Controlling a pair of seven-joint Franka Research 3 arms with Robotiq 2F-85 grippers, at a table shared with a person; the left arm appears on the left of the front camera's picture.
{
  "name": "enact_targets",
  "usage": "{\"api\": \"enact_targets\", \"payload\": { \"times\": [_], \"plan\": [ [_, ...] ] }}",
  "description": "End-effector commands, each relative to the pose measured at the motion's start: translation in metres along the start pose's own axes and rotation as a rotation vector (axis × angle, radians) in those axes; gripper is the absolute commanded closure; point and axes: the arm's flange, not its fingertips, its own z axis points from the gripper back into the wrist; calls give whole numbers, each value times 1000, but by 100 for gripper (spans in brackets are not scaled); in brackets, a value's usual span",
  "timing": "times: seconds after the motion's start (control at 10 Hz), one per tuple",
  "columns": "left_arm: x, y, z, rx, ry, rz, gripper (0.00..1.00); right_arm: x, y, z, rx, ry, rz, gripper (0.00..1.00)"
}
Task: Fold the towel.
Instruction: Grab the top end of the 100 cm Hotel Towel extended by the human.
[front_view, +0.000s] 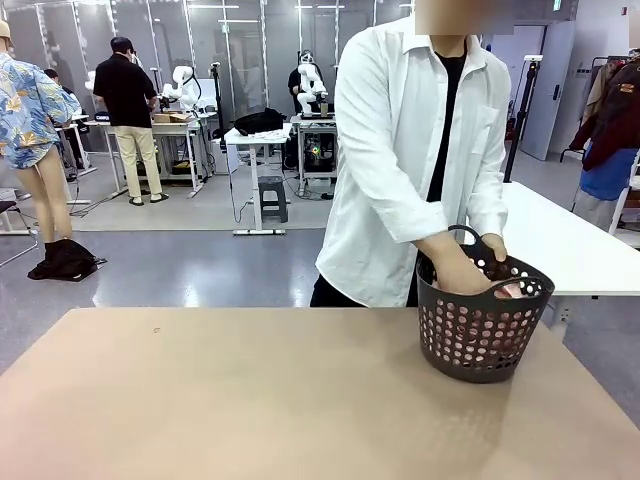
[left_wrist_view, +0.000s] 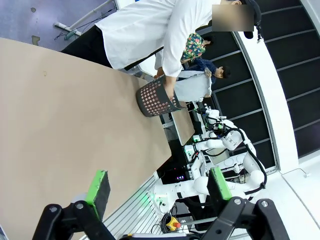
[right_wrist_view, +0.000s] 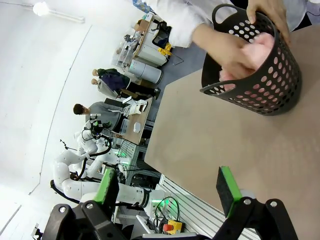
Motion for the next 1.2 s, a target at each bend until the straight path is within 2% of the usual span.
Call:
{"api": "enact_targets", "payload": {
  "times": [0.0, 1.1],
  "plan": [
    [0, -1, 0, 3, -3, 1, 0, 1, 2, 0, 9, 0, -1, 0],
    [0, -1, 0, 3, -3, 1, 0, 1, 2, 0, 9, 0, -1, 0]
  ]
}}
